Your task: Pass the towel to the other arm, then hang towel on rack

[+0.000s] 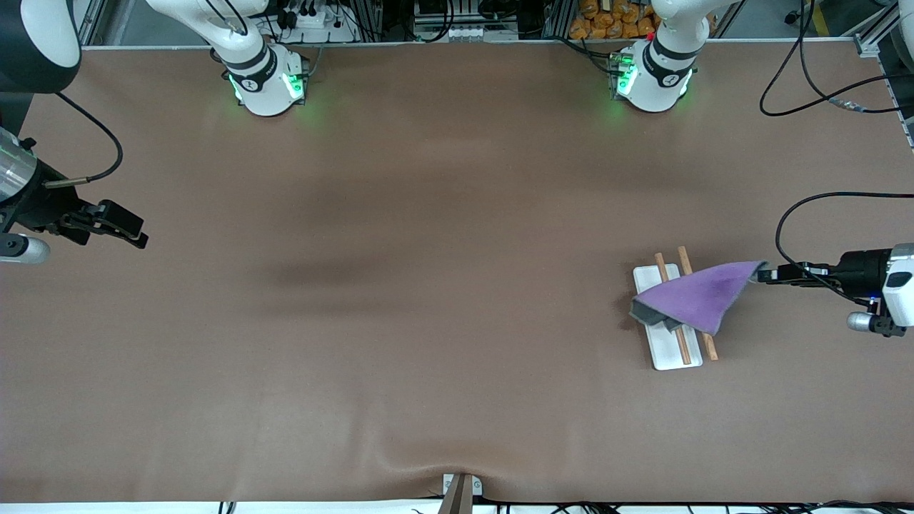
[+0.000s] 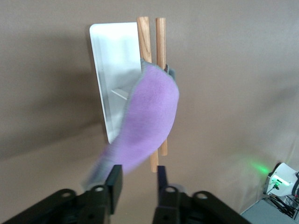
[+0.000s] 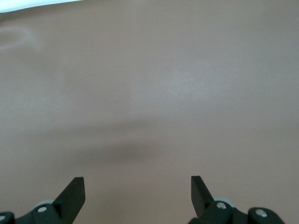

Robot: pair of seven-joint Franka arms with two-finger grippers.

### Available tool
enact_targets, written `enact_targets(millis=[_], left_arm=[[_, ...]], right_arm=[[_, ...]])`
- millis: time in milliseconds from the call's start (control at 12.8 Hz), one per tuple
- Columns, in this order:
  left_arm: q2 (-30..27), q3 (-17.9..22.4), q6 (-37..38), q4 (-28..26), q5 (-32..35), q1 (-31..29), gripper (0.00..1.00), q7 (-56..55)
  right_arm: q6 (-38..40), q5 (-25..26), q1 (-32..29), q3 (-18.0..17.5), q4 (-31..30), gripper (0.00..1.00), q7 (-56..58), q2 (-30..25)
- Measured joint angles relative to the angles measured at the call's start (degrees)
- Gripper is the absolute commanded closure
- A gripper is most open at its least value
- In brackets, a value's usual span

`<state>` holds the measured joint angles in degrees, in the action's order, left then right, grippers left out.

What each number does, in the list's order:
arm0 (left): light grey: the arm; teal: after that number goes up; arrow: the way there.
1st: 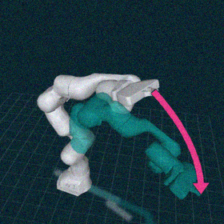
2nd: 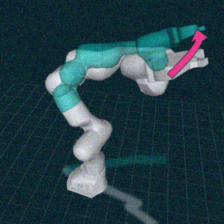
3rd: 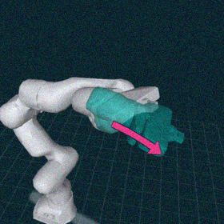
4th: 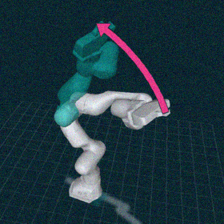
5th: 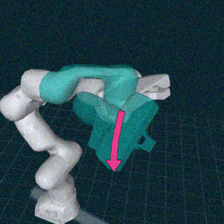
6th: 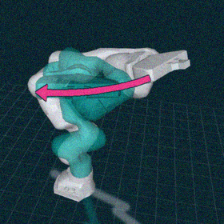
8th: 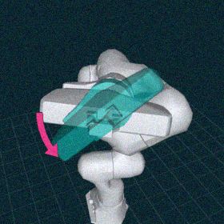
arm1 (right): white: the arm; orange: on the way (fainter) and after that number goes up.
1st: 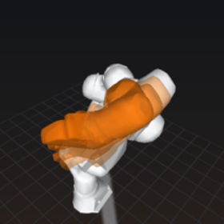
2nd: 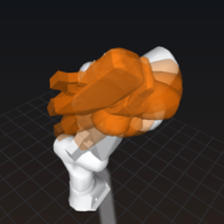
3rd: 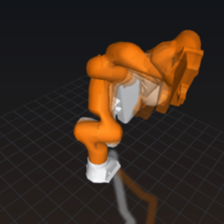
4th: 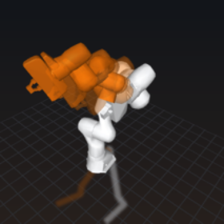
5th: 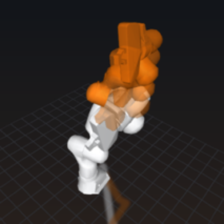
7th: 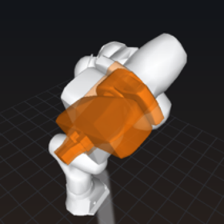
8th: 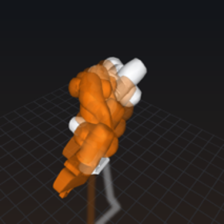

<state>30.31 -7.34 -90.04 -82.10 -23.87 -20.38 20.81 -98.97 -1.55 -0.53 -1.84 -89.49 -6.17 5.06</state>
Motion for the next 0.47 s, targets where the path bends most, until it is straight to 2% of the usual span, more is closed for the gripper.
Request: enact_targets(millis=[314, 471], left_arm=[[-0.9, 0.0, 1.2, 0.9, 2.7, -0.7, 0.0, 0.0], [-3.2, 0.0, 2.6, 1.4, 3.7, -0.7, 0.0, 0.0]], right_arm=[[2.8, 1.6, 0.1, 0.1, 1.2, 0.0, 0.0, 0.0], [2.8, 1.9, 0.0, 0.4, 0.7, 0.0, -0.1, 0.0]])
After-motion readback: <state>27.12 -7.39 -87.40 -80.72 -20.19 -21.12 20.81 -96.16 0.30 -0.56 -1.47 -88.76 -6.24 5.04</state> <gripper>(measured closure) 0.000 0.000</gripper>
